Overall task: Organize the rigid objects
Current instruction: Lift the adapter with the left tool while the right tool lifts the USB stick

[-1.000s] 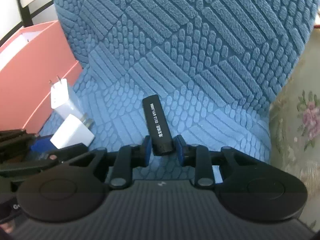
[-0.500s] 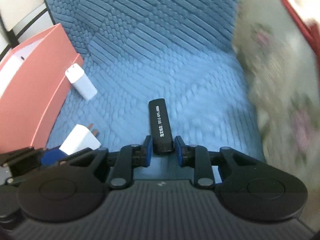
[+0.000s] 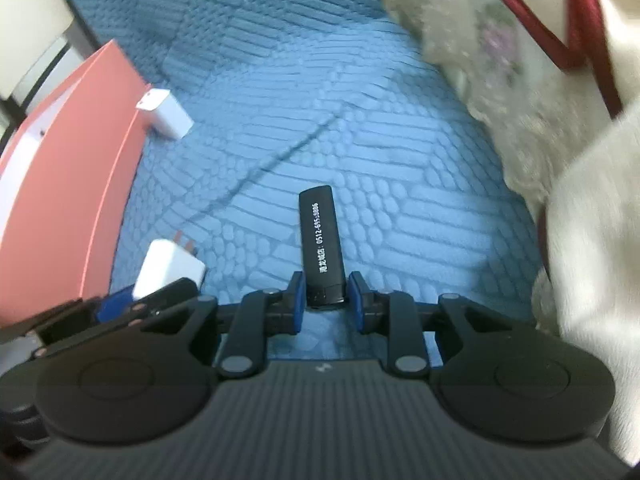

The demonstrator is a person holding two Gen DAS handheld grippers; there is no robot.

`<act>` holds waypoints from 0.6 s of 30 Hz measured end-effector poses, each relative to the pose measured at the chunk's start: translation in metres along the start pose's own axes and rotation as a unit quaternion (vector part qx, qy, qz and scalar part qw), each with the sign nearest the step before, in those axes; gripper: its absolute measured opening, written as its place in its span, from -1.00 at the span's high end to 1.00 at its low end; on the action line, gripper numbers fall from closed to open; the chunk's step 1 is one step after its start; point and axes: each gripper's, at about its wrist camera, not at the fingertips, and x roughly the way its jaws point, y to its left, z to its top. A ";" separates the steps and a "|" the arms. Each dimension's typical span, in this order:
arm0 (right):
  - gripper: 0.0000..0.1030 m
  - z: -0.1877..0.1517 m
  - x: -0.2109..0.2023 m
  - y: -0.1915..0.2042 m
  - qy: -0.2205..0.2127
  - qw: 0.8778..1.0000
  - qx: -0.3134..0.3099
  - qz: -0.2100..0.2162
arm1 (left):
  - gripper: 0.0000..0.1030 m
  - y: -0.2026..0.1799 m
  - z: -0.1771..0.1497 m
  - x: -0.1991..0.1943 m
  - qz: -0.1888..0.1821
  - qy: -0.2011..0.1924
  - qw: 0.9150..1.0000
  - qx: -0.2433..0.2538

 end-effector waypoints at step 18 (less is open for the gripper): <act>0.49 0.005 0.016 0.021 -0.049 0.993 -0.100 -0.026 | 0.30 0.003 -0.001 0.002 -0.018 -0.007 1.000 0.012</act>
